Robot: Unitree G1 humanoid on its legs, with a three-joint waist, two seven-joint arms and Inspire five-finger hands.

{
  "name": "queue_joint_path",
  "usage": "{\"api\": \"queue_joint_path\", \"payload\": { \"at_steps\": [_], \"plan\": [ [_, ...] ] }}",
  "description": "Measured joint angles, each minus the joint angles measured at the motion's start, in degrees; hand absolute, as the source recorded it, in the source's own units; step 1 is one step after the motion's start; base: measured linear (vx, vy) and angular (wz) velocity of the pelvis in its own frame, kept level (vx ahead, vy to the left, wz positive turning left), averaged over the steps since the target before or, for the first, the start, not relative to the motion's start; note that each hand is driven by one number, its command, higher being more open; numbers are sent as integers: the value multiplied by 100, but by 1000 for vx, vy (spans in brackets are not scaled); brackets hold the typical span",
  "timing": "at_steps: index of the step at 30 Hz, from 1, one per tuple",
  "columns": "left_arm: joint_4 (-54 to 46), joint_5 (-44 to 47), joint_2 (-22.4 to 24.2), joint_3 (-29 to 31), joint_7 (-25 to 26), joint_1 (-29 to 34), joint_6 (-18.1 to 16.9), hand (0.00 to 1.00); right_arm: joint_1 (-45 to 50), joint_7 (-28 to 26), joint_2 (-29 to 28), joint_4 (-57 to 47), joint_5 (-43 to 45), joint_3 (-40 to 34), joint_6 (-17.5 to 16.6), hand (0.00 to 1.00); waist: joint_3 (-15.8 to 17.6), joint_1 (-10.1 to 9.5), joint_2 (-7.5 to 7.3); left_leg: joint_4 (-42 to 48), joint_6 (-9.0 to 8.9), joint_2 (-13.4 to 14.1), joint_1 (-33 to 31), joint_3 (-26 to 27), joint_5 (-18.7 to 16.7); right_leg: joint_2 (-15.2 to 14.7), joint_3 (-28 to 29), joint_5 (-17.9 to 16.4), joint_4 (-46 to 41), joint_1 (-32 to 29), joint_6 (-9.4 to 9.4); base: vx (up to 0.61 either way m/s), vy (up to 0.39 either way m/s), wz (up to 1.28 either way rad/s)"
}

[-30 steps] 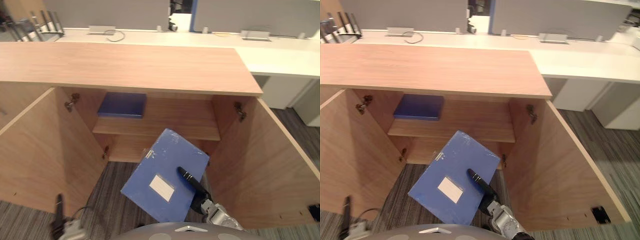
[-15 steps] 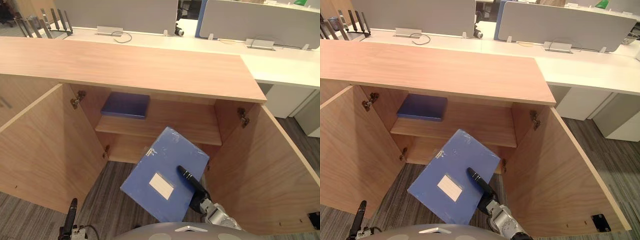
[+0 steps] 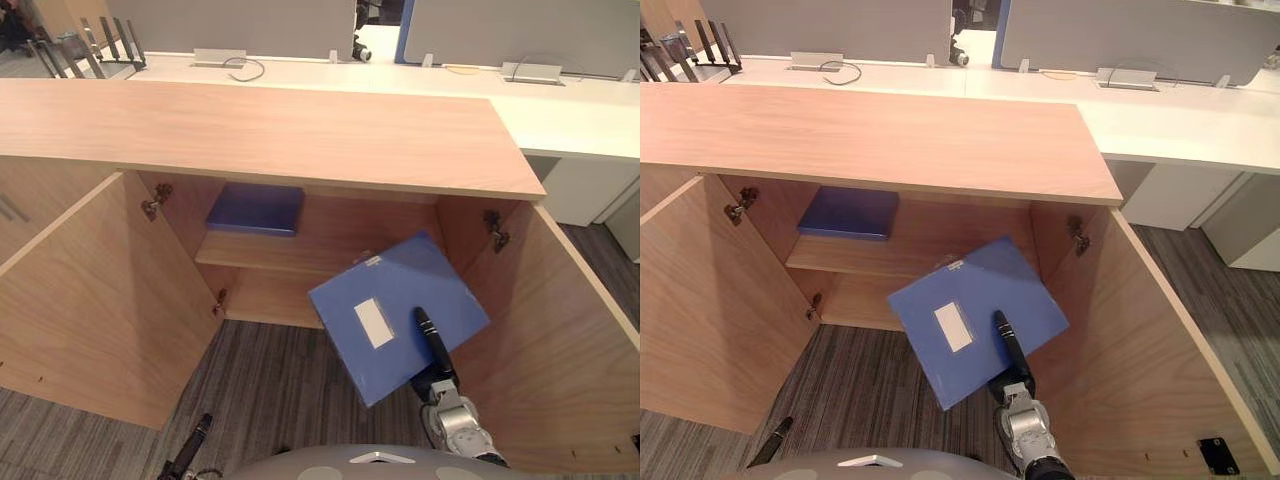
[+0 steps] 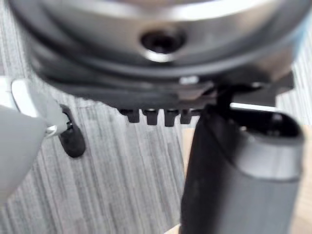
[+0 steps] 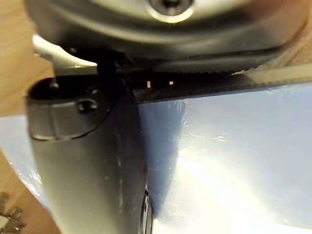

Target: Walk over to the cabinet, pick up the folder, carry it to the office cabinet, place the folder inside the office cabinet, then close the office cabinet door

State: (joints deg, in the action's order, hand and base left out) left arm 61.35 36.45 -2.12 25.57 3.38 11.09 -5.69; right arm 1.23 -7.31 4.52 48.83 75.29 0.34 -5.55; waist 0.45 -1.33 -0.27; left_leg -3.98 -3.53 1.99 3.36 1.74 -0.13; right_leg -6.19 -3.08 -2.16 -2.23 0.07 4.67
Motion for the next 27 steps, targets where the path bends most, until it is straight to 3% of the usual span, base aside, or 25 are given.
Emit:
{"api": "queue_joint_path", "payload": {
  "at_steps": [3, 4, 7, 12, 16, 19, 23, 27],
  "plan": [
    [1, -317, 148, -236, 16, -84, 76, 100, 35, 285, -68, 115, 34, -98, -19, 0, 54, 18, 23, 621, -52, 86, -274, -80, -329, 48, -81, -146, -121, 5, -101, -13, -56, 13],
    [2, -329, 215, -305, 15, -169, 86, 100, 56, 344, -82, 162, 36, -180, -25, 0, 91, 30, 70, 1090, -93, 139, -475, -166, -571, 103, -150, -249, -212, 11, -128, -2, -71, 22],
    [-1, -341, 236, -524, 7, -248, 86, 100, 75, 407, -98, 264, 39, -451, -41, 0, 227, 18, 175, 1682, -152, 329, -619, -268, -804, 231, -328, -350, -371, 204, -181, 61, -79, 24],
    [-3, -612, 238, -532, 5, -296, 86, 100, 47, 407, -99, 260, -40, -718, -103, 0, 351, -12, 163, 1958, -225, 310, -733, -243, -611, 206, -399, -491, -507, 238, -254, 36, -67, 14],
    [-5, -783, 262, -386, -6, -242, 79, 100, 25, 403, -198, 249, -68, -684, -94, 0, 461, -121, 190, 2494, -206, 348, -875, 13, -415, 157, -116, -537, -681, 183, -284, -6, -46, -28],
    [-5, -784, 399, -184, -14, -149, 79, 100, 79, 404, -235, 251, -72, -640, -48, 0, 448, -147, 251, 2244, -218, 385, -651, 187, -434, 232, 60, -529, -707, 176, -289, -20, -1, -38],
    [-1, -825, 497, -36, -51, -95, 79, 100, 100, 382, -197, 285, -83, -445, 37, 0, 394, -110, 309, 1078, -256, 549, -162, 293, -524, 444, 196, -444, -630, -13, -252, -54, 52, -19],
    [9, -989, 397, -60, -86, -57, 66, 100, 108, 327, -198, 598, -118, -174, 184, 0, 332, -154, 163, 837, -153, 460, -86, 547, -537, 422, 461, -196, -315, -21, -174, -27, 90, -35]
  ]
}}
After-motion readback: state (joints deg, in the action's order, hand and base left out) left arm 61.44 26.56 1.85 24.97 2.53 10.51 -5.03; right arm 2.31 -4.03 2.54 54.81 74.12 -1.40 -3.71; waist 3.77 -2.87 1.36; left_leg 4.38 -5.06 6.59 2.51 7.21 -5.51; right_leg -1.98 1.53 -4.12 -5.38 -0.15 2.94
